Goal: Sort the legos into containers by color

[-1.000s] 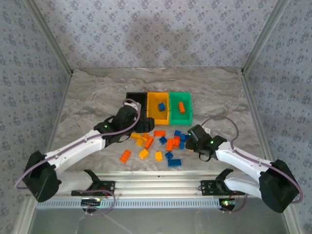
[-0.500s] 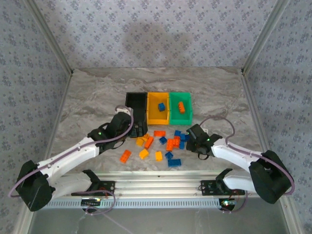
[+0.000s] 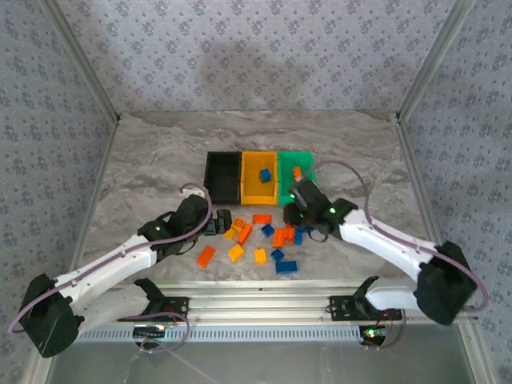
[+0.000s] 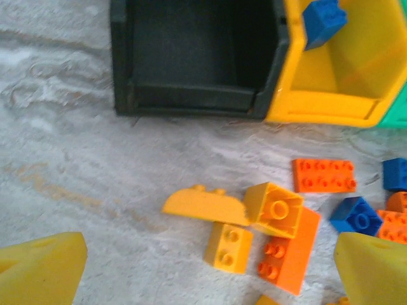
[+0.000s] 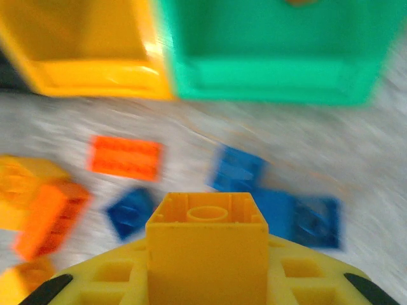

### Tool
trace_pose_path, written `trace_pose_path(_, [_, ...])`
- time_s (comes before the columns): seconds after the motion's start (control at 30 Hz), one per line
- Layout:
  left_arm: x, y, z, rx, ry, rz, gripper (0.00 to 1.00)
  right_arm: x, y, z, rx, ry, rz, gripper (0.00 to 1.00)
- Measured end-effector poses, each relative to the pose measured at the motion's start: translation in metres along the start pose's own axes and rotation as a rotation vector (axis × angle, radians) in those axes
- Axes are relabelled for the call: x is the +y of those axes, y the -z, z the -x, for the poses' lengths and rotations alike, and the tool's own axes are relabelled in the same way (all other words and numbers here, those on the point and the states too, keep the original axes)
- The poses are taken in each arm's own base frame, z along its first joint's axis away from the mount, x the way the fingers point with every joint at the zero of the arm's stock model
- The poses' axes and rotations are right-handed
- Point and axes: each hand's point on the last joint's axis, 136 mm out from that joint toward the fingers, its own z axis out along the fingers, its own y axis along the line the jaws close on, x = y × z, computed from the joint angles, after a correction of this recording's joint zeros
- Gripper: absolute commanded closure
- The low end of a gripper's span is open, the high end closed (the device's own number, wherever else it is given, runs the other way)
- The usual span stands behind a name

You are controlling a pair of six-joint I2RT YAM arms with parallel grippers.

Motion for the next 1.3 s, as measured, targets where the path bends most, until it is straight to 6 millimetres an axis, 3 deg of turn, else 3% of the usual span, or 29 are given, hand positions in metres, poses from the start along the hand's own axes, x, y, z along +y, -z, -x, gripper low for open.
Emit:
trace_pose_path(0.1, [0.013, 0.005, -0.008, 0.002, 0.021, 0.033, 0.00, 0.054, -0.016, 0.031, -0.007, 0.069, 0.076, 0.75])
trace_pose_path(0.27, [0.029, 0.017, -0.012, -0.022, 0.061, 0.049, 0.00, 0.123, -0.056, 0.073, -0.009, 0.138, 0.162, 0.75])
trace_pose_path(0.4, [0.037, 0.023, -0.013, -0.034, 0.089, 0.062, 0.00, 0.155, -0.090, 0.096, -0.006, 0.153, 0.192, 0.74])
trace_pose_path(0.5, [0.041, 0.026, -0.015, -0.036, 0.101, 0.070, 0.00, 0.167, -0.115, 0.103, 0.013, 0.154, 0.187, 0.70])
trace_pose_path(0.57, [0.043, 0.026, -0.017, -0.031, 0.101, 0.075, 0.00, 0.170, -0.129, 0.103, 0.027, 0.155, 0.177, 0.65])
trace_pose_path(0.73, [0.047, 0.026, -0.020, -0.022, 0.100, 0.088, 0.00, 0.172, -0.152, 0.100, 0.059, 0.146, 0.155, 0.35])
trace_pose_path(0.9, [0.046, 0.026, -0.021, -0.018, 0.100, 0.084, 0.00, 0.174, -0.150, 0.108, 0.040, 0.133, 0.159, 0.28])
trace_pose_path(1.07, [0.041, 0.024, -0.027, 0.022, 0.093, 0.055, 0.05, 0.160, -0.131, 0.108, 0.009, 0.109, 0.153, 0.26])
trace_pose_path(1.3, [0.034, 0.013, -0.063, 0.200, 0.041, 0.046, 0.10, 0.124, -0.071, 0.091, -0.049, 0.051, 0.155, 0.24])
